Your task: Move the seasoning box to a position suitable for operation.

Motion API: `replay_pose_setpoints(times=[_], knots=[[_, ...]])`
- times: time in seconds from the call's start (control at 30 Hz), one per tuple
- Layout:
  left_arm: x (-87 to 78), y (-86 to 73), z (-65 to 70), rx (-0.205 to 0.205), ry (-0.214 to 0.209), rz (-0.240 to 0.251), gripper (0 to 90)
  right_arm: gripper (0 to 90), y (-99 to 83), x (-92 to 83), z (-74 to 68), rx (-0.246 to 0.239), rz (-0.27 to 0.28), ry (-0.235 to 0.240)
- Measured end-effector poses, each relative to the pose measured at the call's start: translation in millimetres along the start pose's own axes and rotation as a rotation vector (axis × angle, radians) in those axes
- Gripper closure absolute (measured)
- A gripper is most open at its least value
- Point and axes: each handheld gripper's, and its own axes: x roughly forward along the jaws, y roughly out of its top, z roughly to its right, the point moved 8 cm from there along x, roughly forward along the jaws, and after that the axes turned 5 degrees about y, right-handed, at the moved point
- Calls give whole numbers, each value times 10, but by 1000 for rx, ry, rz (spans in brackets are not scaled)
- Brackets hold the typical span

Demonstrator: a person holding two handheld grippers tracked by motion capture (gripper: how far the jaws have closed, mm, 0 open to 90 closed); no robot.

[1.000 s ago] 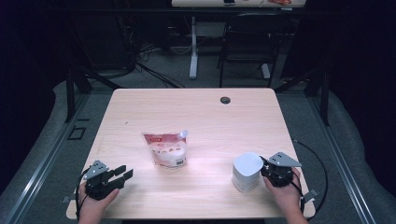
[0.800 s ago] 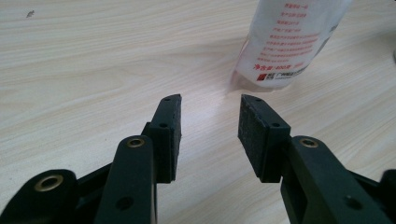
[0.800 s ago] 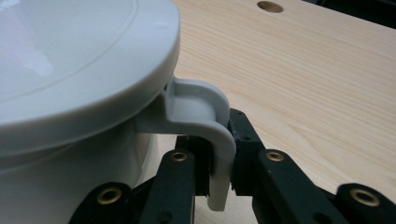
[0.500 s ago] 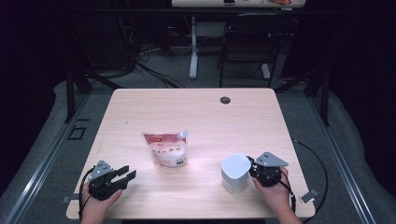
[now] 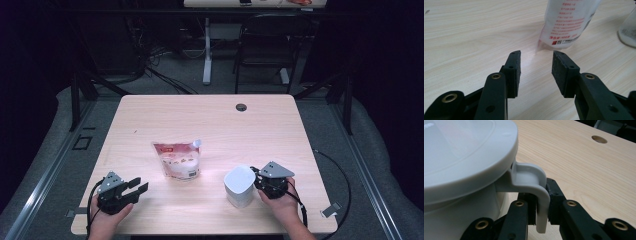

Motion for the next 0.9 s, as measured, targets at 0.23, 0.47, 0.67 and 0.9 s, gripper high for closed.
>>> replay_pose_setpoints(times=[0.23, 0.47, 0.67, 0.9], knots=[[30, -23, 30, 16, -7, -20, 592, 814, 7, 47, -47, -2, 1, -1], [32, -38, 20, 18, -8, -29, 591, 816, -14, 62, -57, -6, 1, 23], [41, -54, 21, 24, -9, -37, 587, 811, -56, 69, -45, 14, -13, 44], [37, -54, 8, 19, -5, -28, 581, 721, -70, -3, -11, 62, 5, 83]])
